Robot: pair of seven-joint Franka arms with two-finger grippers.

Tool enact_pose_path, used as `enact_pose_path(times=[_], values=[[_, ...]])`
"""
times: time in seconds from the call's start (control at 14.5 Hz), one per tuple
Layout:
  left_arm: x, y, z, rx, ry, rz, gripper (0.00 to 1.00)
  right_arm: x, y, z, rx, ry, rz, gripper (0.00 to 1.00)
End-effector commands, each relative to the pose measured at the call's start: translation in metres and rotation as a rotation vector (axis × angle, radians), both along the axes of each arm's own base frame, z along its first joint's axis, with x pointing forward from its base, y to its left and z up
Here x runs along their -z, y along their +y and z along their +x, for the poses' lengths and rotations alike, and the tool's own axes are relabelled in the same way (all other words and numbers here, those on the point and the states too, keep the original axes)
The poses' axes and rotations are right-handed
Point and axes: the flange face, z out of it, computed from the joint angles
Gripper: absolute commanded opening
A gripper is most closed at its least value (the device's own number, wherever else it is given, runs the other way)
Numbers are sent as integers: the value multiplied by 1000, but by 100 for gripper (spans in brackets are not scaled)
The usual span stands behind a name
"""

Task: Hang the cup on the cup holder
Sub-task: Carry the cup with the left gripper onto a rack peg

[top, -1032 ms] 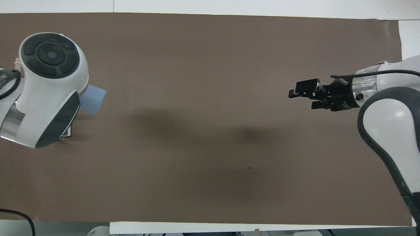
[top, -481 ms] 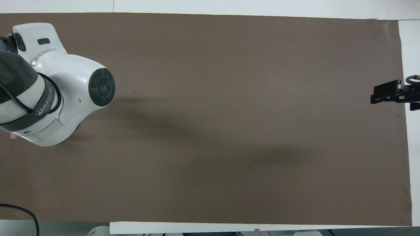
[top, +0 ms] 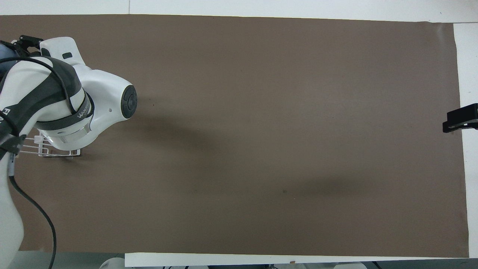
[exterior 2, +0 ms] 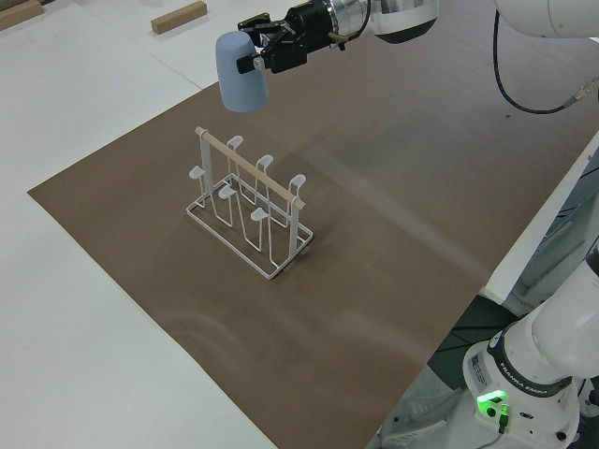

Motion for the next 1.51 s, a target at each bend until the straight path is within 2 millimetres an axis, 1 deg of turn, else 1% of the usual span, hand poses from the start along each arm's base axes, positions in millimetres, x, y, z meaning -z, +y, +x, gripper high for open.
enact_pose_path(times=[0.0,0.21,0.41,0.62,0.83,1.17,1.38,1.44], values=[[36,14,12,-12,-65,35,0,-11,-2,12,-19,20,-16,99],[47,14,12,-17,-85,23,0,-9,-1,9,-22,35,-14,99],[50,11,9,-15,-81,18,0,0,1,5,-22,54,-10,99],[60,15,-1,-26,-70,27,0,2,-1,4,-17,57,6,99],[63,18,-9,-37,-65,38,0,2,2,5,-23,57,6,99],[74,14,-20,-46,-55,10,0,2,3,5,-24,57,6,99],[80,13,-24,-47,-40,-4,0,2,3,5,-24,57,6,99],[79,13,-23,-43,-36,-5,6,2,3,5,-24,57,6,99]])
